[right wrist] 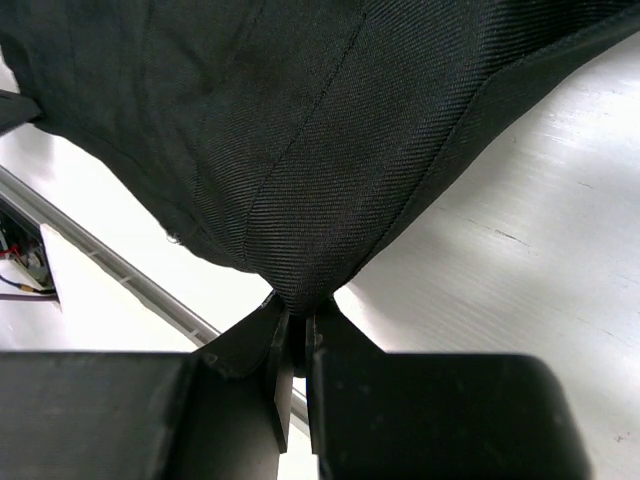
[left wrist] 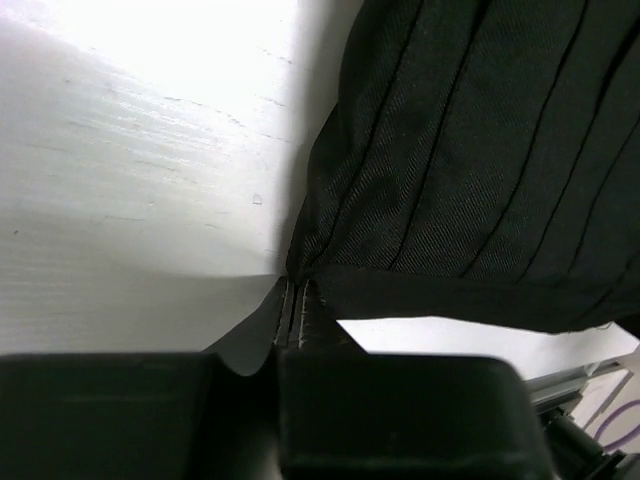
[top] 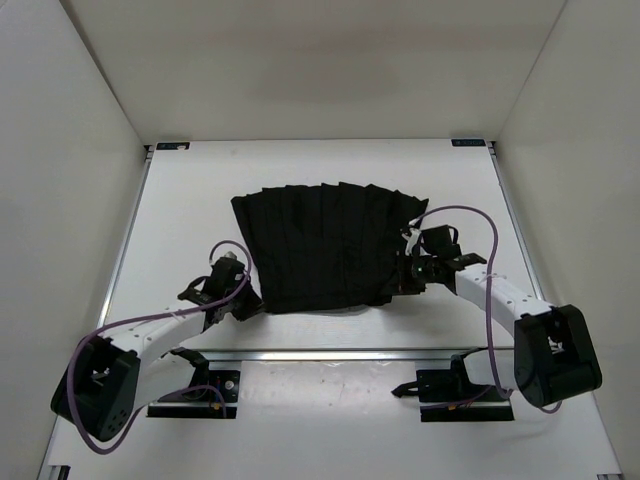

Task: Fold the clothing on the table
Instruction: Fold the skirt

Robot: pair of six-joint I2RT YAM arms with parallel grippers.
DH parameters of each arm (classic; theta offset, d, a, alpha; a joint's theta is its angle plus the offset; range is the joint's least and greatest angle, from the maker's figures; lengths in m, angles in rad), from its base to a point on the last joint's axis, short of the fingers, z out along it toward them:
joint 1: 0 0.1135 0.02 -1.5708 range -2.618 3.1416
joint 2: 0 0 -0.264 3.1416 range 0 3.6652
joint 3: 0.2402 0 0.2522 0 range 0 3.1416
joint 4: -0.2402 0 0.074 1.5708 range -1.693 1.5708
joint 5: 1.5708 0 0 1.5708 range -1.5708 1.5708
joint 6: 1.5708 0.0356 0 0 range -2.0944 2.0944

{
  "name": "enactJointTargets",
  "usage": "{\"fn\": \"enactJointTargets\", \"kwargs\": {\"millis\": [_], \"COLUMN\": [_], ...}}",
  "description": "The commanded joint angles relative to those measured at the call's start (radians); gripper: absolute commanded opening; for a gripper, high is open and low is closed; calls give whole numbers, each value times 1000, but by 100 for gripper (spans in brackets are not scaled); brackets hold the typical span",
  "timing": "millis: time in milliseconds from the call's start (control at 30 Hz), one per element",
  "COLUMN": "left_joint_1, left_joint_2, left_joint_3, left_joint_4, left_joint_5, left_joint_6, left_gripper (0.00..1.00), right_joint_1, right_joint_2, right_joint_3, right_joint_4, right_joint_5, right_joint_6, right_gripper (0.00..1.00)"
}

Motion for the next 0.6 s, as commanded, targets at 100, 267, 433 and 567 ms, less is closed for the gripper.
{"fn": "enactJointTargets", "kwargs": {"millis": [100, 267, 433, 567], "left_joint_1": [8, 72, 131, 109], "left_joint_2": [-12, -32, 177, 357], "left_joint_3": [-16, 127, 505, 1054], "left_joint_4": [5, -72, -140, -288], "left_joint_5": [-5, -28, 30, -20], "left_joint_6": [5, 123, 363, 508], "left_gripper": [0, 0, 0, 0], "right_joint_1": [-45, -123, -153, -183], "right_joint_2": [-59, -43, 86, 229], "right_joint_3": [8, 128, 423, 924], "right_joint_4": [5, -51, -135, -293], "right_joint_5": [20, 33, 55, 128], "right_joint_6": [-17, -86, -158, -230], "right_gripper": [0, 0, 0, 0]}}
